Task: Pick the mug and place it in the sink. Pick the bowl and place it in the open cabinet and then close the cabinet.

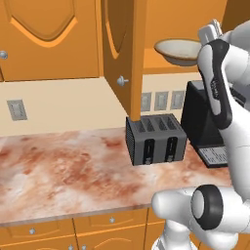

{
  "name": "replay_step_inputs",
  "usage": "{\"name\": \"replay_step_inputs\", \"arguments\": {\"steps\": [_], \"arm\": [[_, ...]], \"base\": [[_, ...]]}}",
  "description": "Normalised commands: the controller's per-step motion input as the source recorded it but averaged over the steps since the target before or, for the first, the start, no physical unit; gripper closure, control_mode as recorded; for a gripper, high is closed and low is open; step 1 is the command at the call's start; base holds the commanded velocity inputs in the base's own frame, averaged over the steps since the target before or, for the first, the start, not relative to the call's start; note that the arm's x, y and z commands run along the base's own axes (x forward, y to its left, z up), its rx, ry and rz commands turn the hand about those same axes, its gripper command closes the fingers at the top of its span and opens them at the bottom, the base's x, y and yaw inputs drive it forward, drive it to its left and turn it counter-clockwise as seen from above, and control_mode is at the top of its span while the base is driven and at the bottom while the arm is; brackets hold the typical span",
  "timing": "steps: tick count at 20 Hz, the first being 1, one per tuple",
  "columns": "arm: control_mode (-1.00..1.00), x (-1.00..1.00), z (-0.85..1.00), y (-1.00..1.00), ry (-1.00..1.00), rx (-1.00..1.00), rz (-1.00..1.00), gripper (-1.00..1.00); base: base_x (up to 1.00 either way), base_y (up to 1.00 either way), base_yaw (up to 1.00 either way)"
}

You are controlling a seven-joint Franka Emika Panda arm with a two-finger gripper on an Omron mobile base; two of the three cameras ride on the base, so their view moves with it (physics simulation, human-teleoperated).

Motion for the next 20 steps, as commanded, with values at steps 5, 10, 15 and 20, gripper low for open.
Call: {"name": "replay_step_inputs", "arguments": {"steps": [5, 10, 15, 20], "arm": [[-1.0, 0.79, -0.09, 0.04, 0.0, 0.02, 0.0, 1.0], [-1.0, 0.72, -0.24, 0.11, 0.0, 0.03, 0.0, 1.0], [-1.0, 0.67, -0.36, 0.11, 0.0, 0.06, 0.0, 1.0], [-1.0, 0.63, -0.22, 0.03, 0.0, 0.04, 0.0, 1.0]], "base": [[0.0, 0.0, 0.0], [0.0, 0.0, 0.0], [0.0, 0.0, 0.0], [0.0, 0.0, 0.0]]}}
